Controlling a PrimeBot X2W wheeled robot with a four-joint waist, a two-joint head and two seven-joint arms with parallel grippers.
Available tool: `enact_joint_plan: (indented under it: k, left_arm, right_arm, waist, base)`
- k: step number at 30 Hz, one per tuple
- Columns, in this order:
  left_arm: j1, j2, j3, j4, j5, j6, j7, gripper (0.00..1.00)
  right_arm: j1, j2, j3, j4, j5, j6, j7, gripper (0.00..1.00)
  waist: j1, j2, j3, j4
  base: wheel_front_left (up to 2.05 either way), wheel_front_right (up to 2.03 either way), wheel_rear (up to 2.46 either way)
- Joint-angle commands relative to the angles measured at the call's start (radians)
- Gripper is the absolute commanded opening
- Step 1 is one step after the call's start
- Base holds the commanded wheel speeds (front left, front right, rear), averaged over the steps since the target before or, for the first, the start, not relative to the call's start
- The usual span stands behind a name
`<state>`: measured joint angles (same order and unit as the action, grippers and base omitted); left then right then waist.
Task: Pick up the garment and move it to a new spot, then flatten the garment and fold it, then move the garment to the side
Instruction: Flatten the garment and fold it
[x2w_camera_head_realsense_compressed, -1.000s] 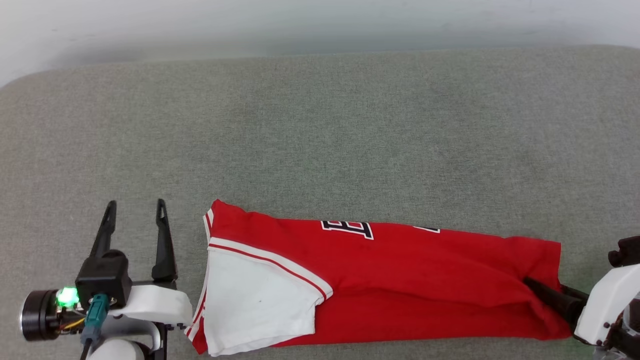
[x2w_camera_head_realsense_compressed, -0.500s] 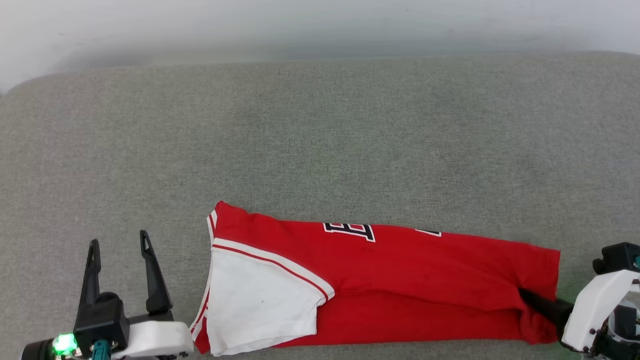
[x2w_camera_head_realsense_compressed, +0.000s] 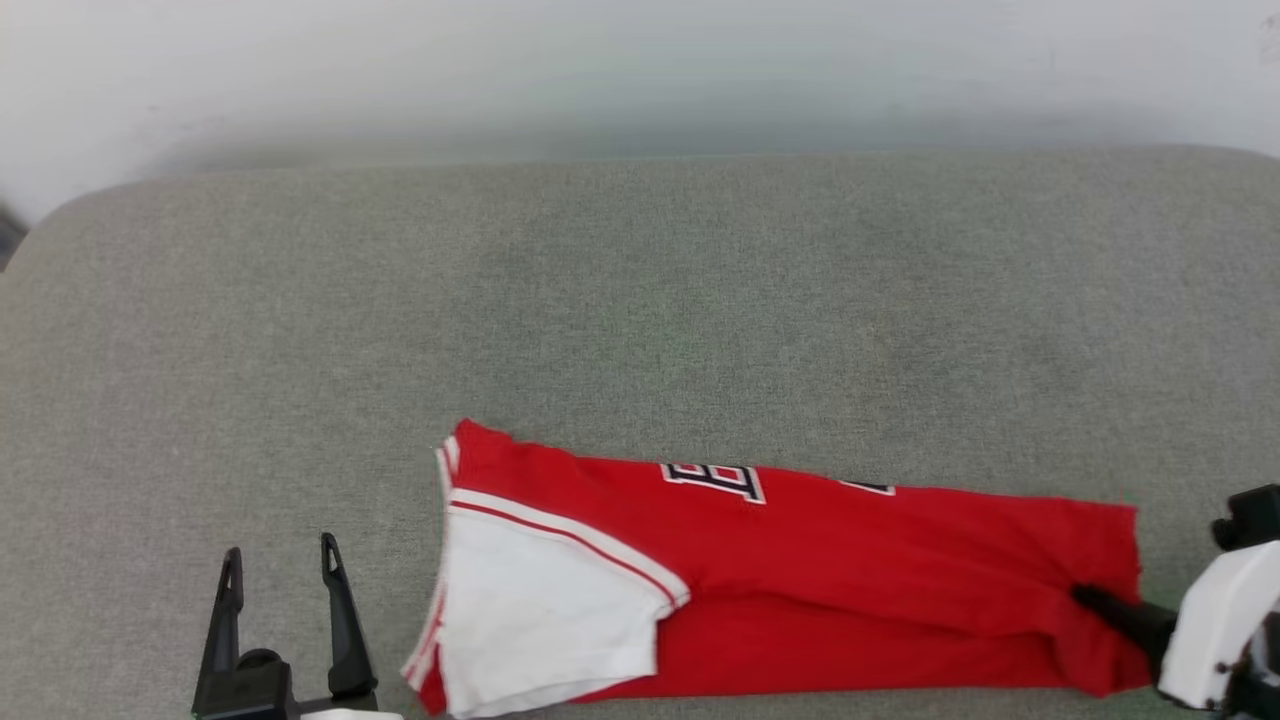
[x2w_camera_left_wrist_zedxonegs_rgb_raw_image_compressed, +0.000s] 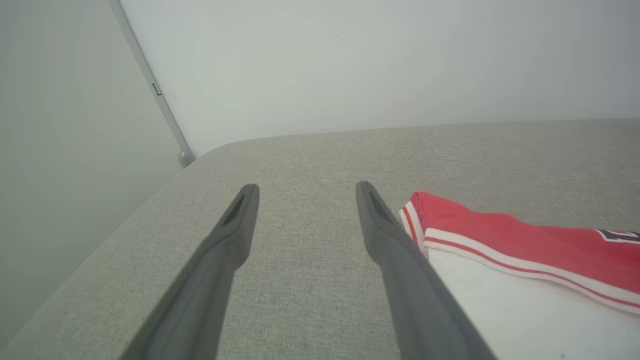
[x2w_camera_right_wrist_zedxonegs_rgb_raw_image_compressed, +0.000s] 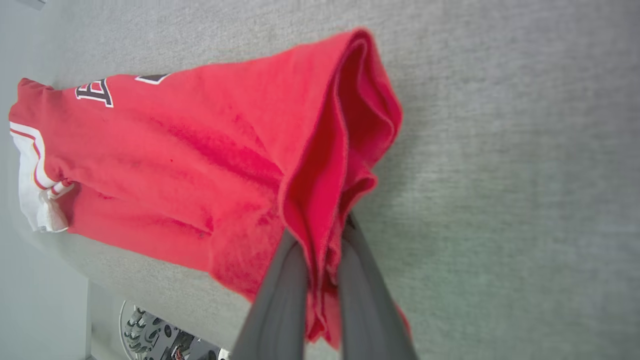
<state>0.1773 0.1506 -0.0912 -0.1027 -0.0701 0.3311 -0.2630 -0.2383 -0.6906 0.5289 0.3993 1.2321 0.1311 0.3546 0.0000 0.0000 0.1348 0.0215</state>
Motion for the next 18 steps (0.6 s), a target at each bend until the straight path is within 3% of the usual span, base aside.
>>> enact_joint_plan:
  k: [1,6,11,18]
  left_arm:
    - [0.01,-0.005,0.007,0.003,0.009,-0.008,-0.002,1.0]
    - [0.024,-0.022,0.024,0.014,0.025,-0.034,-0.002,1.0]
    - [0.028,-0.03,0.025,0.028,0.041,-0.064,-0.002,1.0]
    - [0.017,-0.042,0.035,0.035,0.052,-0.076,-0.002,1.0]
  right_arm:
    - [-0.001,-0.026,-0.012,0.003,-0.003,-0.001,0.006,0.0]
    - [-0.026,-0.113,-0.048,0.031,-0.05,-0.001,0.026,0.0]
    - [-0.027,-0.15,-0.054,0.03,-0.064,-0.001,0.108,0.0]
    - [-0.047,-0.098,-0.07,-0.157,-0.03,0.0,0.205,0.0]
  waist:
    - [0.0,0.0,-0.007,0.001]
    - [0.0,0.0,-0.024,0.0]
    - [0.0,0.0,-0.038,0.003]
    - [0.0,0.0,-0.035,0.002]
  base:
    - [0.0,0.0,0.0]
    - [0.0,0.0,0.0]
    - [0.0,0.0,0.0]
    - [0.0,0.0,0.0]
